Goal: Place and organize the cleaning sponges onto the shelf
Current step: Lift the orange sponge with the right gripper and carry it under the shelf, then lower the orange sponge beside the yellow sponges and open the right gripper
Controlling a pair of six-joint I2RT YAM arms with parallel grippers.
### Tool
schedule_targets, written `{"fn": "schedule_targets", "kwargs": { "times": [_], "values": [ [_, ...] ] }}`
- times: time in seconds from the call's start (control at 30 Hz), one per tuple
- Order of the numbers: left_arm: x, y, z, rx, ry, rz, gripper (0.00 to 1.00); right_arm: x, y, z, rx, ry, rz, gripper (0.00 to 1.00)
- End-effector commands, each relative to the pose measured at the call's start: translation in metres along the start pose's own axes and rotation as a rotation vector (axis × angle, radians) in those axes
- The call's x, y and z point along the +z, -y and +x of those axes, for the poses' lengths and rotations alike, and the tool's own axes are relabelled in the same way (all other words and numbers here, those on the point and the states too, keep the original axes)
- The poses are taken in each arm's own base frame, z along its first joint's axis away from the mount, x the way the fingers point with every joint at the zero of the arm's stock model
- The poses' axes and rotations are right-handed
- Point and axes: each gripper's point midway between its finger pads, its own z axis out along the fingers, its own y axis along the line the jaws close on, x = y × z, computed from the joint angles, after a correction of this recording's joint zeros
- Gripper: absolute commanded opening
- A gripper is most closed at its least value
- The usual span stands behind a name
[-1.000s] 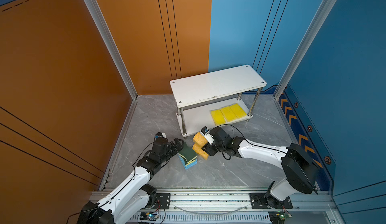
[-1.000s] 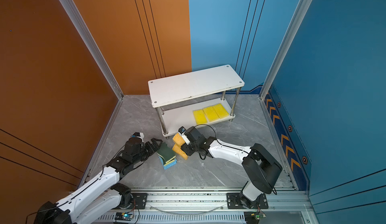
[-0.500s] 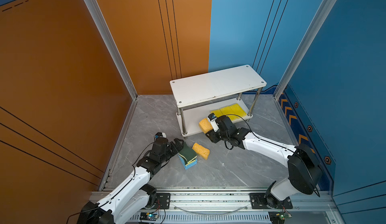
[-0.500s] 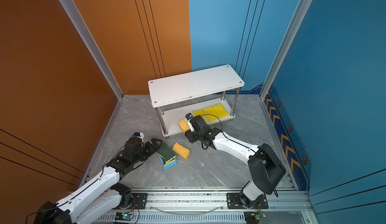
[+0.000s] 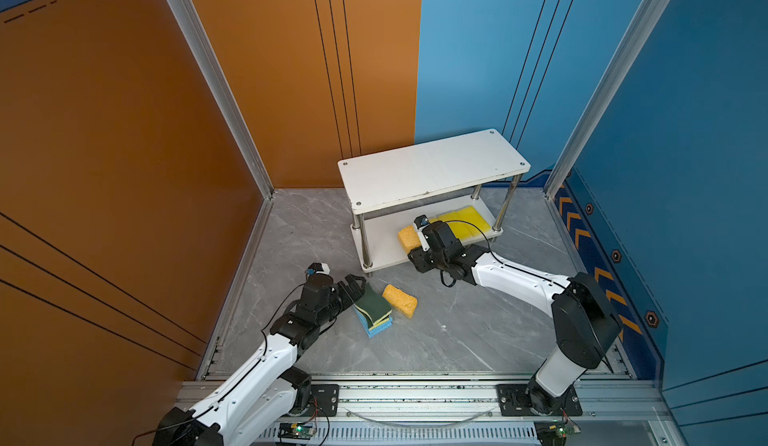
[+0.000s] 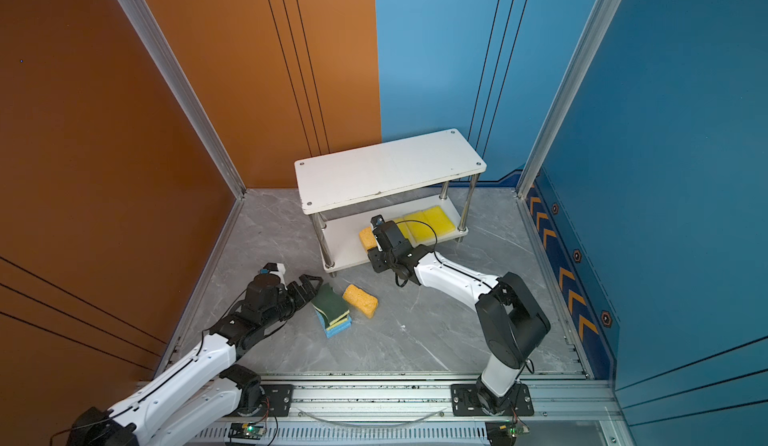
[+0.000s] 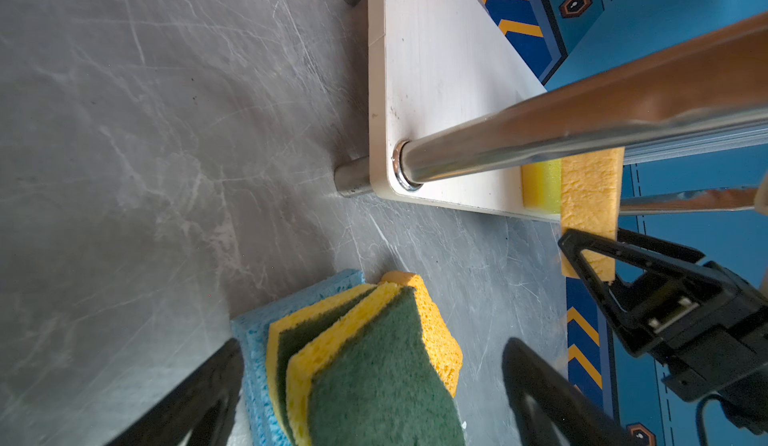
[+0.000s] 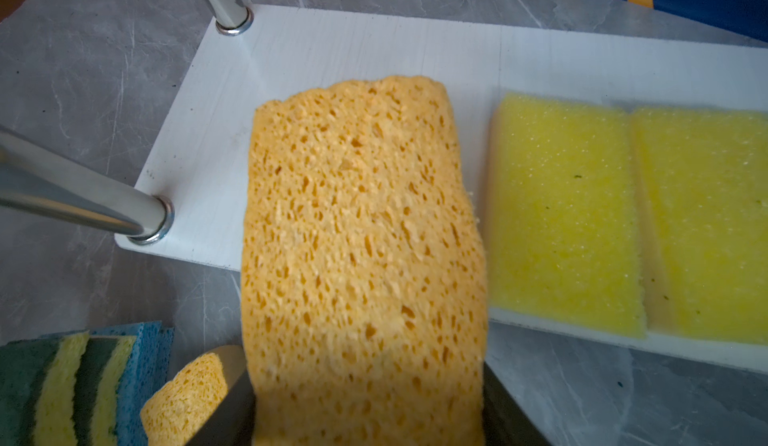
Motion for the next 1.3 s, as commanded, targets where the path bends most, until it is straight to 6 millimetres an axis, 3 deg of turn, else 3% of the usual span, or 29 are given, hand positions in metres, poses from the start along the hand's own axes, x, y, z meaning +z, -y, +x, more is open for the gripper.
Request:
{"fn": "schedule_targets", "kwargs": {
  "times": [0.0,1.27],
  "values": [
    [0.000,-0.002,0.003,-0.004,-0.010,0.004,0.98,0.004,0.017,-0.018,0.061,0.039,0.065,0.49],
    [-0.012,-0.002,0.004,-0.019,0.003,0.025,0.97,0.040,0.016,-0.026,0.201,0.069,0.132,0.50]
  ]
}}
